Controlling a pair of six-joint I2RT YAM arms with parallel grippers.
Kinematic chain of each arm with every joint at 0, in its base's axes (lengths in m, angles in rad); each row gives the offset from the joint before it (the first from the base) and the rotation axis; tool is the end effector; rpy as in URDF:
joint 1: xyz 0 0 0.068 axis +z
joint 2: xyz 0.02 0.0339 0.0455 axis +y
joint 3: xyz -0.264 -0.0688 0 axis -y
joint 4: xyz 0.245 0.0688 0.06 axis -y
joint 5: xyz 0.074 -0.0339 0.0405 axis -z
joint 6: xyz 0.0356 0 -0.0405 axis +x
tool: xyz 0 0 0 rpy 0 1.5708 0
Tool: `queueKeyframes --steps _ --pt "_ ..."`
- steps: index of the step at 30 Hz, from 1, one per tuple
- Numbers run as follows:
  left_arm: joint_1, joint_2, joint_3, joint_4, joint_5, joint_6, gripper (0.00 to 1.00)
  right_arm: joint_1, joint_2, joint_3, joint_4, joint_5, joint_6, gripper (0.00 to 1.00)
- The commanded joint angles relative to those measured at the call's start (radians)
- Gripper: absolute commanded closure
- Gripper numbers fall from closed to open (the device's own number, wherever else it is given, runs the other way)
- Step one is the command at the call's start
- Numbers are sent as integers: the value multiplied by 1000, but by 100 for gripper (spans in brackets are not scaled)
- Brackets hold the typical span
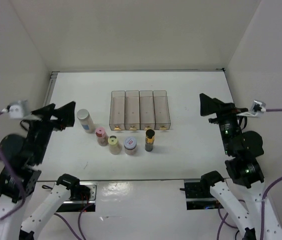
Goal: Organize the condiment bottles
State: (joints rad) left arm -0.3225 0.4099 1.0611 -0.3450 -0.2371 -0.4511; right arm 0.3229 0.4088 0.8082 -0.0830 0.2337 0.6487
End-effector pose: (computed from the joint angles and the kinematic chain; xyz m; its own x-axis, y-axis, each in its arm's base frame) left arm 0.0405 -0.0047 0.4477 0.2156 -0.5188 -0.8272 0.2107 0.8519 -0.4794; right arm 0.0817 0.0186 0.4028 0.1747 0.6782 -0.7138 -0.2579 0.7311 0.6316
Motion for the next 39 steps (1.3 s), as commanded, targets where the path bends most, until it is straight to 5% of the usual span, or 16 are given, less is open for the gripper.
queueKeyframes --steps 1,5,15,28,39 --pt "-3 186 109 -145 -5 23 0 7 126 92 34 -94 -118 1" --pt "-3 450 222 -261 -62 14 0 7 346 227 -70 -157 -201 1" --pt "17 726 246 -364 -258 2 0 7 783 416 -152 -286 -254 1" --pt "227 908 183 -281 -76 -8 0 159 941 448 -141 -310 -313 1" --pt "227 960 113 -236 -8 -8 0 232 990 457 -130 -307 -322 1"
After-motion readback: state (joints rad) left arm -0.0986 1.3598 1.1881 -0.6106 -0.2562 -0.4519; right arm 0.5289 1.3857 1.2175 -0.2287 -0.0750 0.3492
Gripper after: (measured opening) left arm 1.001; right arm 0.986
